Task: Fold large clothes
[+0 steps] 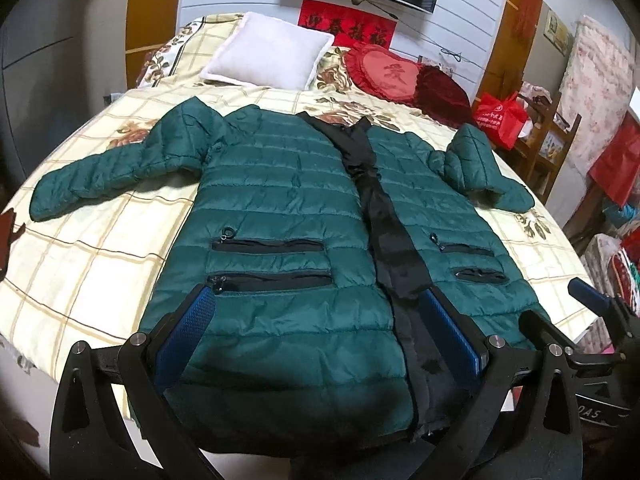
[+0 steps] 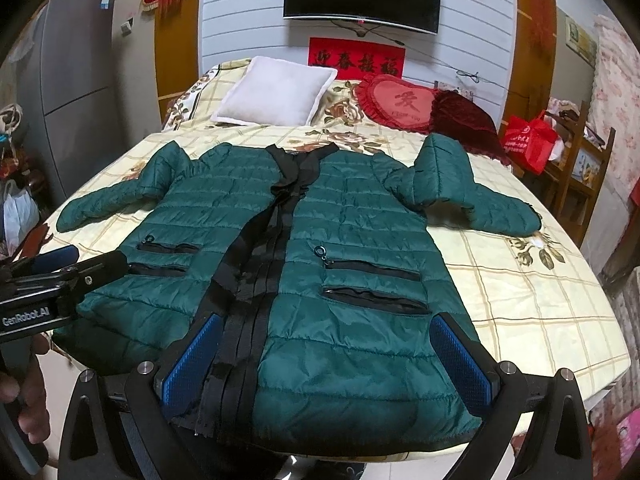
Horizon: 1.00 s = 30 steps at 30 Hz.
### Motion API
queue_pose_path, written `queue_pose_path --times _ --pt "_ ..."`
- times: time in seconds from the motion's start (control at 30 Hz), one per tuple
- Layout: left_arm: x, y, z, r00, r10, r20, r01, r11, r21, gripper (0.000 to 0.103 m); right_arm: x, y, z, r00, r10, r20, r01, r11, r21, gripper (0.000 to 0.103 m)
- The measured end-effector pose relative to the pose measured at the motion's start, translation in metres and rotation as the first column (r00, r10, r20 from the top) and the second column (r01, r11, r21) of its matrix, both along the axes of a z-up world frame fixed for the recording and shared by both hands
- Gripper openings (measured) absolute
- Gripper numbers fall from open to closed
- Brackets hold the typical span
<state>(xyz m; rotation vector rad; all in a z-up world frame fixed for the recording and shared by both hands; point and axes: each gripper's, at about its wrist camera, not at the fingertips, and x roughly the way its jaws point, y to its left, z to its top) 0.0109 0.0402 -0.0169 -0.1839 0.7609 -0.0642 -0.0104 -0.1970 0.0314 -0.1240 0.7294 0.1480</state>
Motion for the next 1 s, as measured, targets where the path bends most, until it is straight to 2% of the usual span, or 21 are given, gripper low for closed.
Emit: queue_pose_path --times 0.23,0.43,0.5,0.67,0.77,0.9,1.0 --pt "0.022 0.011 0.002 0.999 0.035 0.003 -0.035 0.999 0.009 0.103 0.02 -0.001 0.004 1.0 0.001 0.018 0.0 1.0 -0.017 0.103" --pt "0.063 0.017 0.002 0.999 0.051 0.006 -0.051 0.996 0.077 0.103 0.057 -0.005 0.003 0.999 0.004 0.035 -0.003 1.0 -0.018 0.103" --pt "0.077 0.02 -0.003 0.999 0.054 0.006 -0.054 0.995 0.089 0.103 0.072 -0.004 -0.001 0.999 -0.001 0.04 0.002 0.999 -0.034 0.103" --pt "0.109 0.028 -0.026 0.997 0.075 -0.015 -0.073 0.993 0.092 0.103 0.103 0.001 -0.01 0.998 -0.009 0.064 0.009 1.0 0.01 0.103" --pt "0.12 0.029 -0.04 0.997 0.077 -0.024 -0.075 0.992 0.104 0.103 0.122 0.006 -0.023 0.995 -0.05 0.087 0.054 0.998 -0.042 0.103" --pt "0.128 0.033 -0.061 0.995 0.088 -0.048 -0.081 0.987 0.138 0.103 0.136 0.004 -0.044 0.994 -0.027 0.106 0.04 0.992 -0.122 0.103" --pt "0.128 0.039 -0.071 0.993 0.096 -0.07 -0.088 0.991 0.1 0.103 0.14 0.001 -0.058 0.995 0.023 0.092 -0.009 0.989 -0.147 0.103"
